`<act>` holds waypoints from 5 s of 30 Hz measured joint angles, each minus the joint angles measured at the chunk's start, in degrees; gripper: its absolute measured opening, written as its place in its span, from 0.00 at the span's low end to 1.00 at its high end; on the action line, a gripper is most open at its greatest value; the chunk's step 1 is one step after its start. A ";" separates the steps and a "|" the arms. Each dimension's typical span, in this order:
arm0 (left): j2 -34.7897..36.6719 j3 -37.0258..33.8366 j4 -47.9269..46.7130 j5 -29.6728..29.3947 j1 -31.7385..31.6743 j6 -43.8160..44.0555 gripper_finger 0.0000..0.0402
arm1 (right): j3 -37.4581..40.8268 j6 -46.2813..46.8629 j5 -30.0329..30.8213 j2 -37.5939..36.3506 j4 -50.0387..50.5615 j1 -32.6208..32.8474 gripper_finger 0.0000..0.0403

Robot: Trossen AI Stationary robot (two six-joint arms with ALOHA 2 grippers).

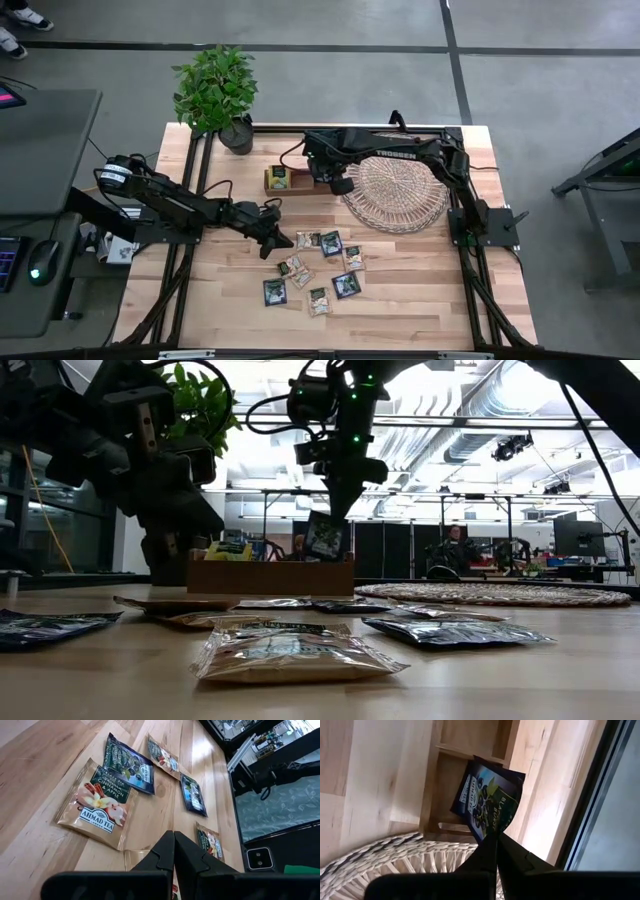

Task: Pick & Place Tea
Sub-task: Put the blue tea bag into the right section of the wooden organizer

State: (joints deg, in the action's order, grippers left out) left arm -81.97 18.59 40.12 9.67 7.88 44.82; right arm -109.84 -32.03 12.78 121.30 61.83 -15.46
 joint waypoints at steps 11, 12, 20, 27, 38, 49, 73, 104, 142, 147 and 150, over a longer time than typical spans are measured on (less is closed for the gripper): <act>0.00 0.02 0.00 0.00 0.00 0.04 0.00 | 0.02 0.04 -0.78 0.00 0.03 0.00 0.14; 0.00 0.02 0.01 0.00 0.00 0.07 0.00 | 0.02 0.16 -0.75 0.00 0.01 0.00 0.16; -0.02 0.02 0.02 -0.02 0.00 0.48 0.00 | 0.02 9.07 -0.84 0.00 0.54 0.01 0.23; -0.02 0.02 0.02 -0.19 0.02 0.48 0.00 | 0.03 17.52 -5.77 -0.42 4.69 1.64 0.23; -0.02 0.04 0.04 -0.37 0.02 0.48 0.00 | 0.04 19.48 -7.97 -0.94 1.54 3.25 0.23; -0.02 0.04 0.04 -0.53 0.02 0.44 0.00 | 0.04 25.45 -16.50 -0.94 7.79 6.19 0.23; -0.02 0.15 0.44 -1.36 0.02 -1.07 0.00 | 20.55 33.54 -22.81 -11.28 -3.01 13.91 0.20; -12.03 23.98 -20.65 3.04 -7.75 -8.68 0.00 | 63.62 54.96 -10.53 -29.63 -65.30 26.40 0.00; -21.23 34.35 -27.29 0.26 -8.31 -7.56 0.00 | 63.30 56.06 -13.22 -18.45 -72.28 26.34 0.00; -21.18 34.34 -28.06 0.58 -8.28 -7.51 0.00 | 63.30 55.88 -13.14 -18.29 -72.37 26.34 0.00; -21.18 34.34 -28.48 0.60 -8.28 -7.50 0.00 | 63.28 55.82 -13.20 -17.04 -72.59 26.34 0.00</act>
State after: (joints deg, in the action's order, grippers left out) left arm -103.15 52.93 11.64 10.27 -0.40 37.32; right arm -46.57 23.79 -0.42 104.26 -10.76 10.87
